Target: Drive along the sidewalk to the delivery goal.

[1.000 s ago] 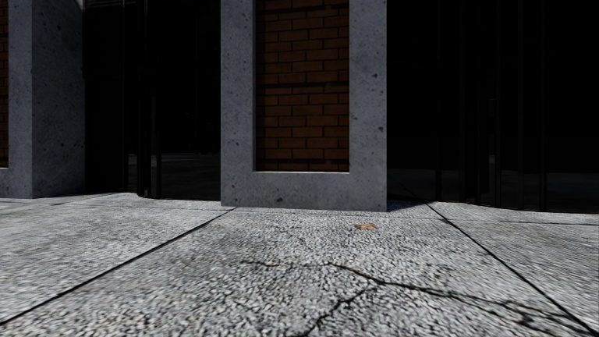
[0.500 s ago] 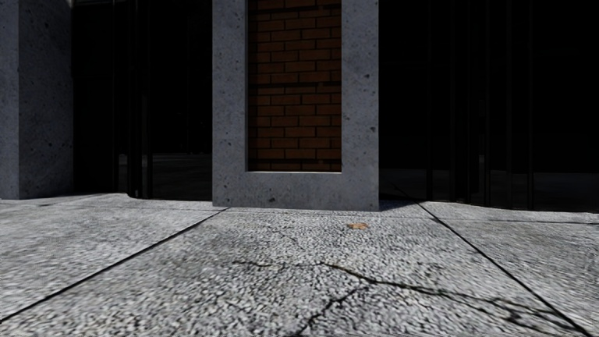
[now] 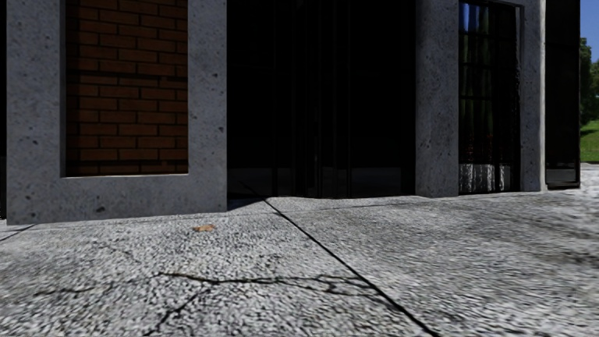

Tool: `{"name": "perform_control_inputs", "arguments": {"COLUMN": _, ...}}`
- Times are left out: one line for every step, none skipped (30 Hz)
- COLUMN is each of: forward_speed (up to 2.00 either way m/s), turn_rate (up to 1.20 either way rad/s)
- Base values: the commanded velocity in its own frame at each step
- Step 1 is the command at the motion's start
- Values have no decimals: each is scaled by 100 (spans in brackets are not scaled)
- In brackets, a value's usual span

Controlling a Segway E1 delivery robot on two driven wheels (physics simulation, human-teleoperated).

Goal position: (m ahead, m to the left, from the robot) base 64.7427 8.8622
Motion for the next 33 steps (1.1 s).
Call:
{"name": "perform_control_inputs", "arguments": {"forward_speed": 0, "turn_rate": -120}}
{"name": "perform_control_inputs", "arguments": {"forward_speed": 0, "turn_rate": -120}}
{"name": "perform_control_inputs", "arguments": {"forward_speed": 0, "turn_rate": -120}}
{"name": "perform_control_inputs", "arguments": {"forward_speed": 0, "turn_rate": -120}}
{"name": "perform_control_inputs", "arguments": {"forward_speed": 0, "turn_rate": -120}}
{"name": "perform_control_inputs", "arguments": {"forward_speed": 0, "turn_rate": -120}}
{"name": "perform_control_inputs", "arguments": {"forward_speed": 0, "turn_rate": -120}}
{"name": "perform_control_inputs", "arguments": {"forward_speed": 0, "turn_rate": -120}}
{"name": "perform_control_inputs", "arguments": {"forward_speed": 0, "turn_rate": -120}}
{"name": "perform_control_inputs", "arguments": {"forward_speed": 0, "turn_rate": -120}}
{"name": "perform_control_inputs", "arguments": {"forward_speed": 0, "turn_rate": -120}}
{"name": "perform_control_inputs", "arguments": {"forward_speed": 0, "turn_rate": -120}}
{"name": "perform_control_inputs", "arguments": {"forward_speed": 0, "turn_rate": -120}}
{"name": "perform_control_inputs", "arguments": {"forward_speed": 0, "turn_rate": -120}}
{"name": "perform_control_inputs", "arguments": {"forward_speed": 0, "turn_rate": -120}}
{"name": "perform_control_inputs", "arguments": {"forward_speed": 0, "turn_rate": -120}}
{"name": "perform_control_inputs", "arguments": {"forward_speed": 0, "turn_rate": -120}}
{"name": "perform_control_inputs", "arguments": {"forward_speed": 0, "turn_rate": -120}}
{"name": "perform_control_inputs", "arguments": {"forward_speed": 0, "turn_rate": -120}}
{"name": "perform_control_inputs", "arguments": {"forward_speed": 0, "turn_rate": -120}}
{"name": "perform_control_inputs", "arguments": {"forward_speed": 0, "turn_rate": -120}}
{"name": "perform_control_inputs", "arguments": {"forward_speed": 0, "turn_rate": -120}}
{"name": "perform_control_inputs", "arguments": {"forward_speed": 0, "turn_rate": -120}}
{"name": "perform_control_inputs", "arguments": {"forward_speed": 0, "turn_rate": -120}}
{"name": "perform_control_inputs", "arguments": {"forward_speed": 0, "turn_rate": -120}}
{"name": "perform_control_inputs", "arguments": {"forward_speed": 0, "turn_rate": -120}}
{"name": "perform_control_inputs", "arguments": {"forward_speed": 0, "turn_rate": -48}}
{"name": "perform_control_inputs", "arguments": {"forward_speed": 61, "turn_rate": 0}}
{"name": "perform_control_inputs", "arguments": {"forward_speed": 61, "turn_rate": 0}}
{"name": "perform_control_inputs", "arguments": {"forward_speed": 143, "turn_rate": 0}}
{"name": "perform_control_inputs", "arguments": {"forward_speed": 200, "turn_rate": 0}}
{"name": "perform_control_inputs", "arguments": {"forward_speed": 200, "turn_rate": 0}}
{"name": "perform_control_inputs", "arguments": {"forward_speed": 200, "turn_rate": 0}}
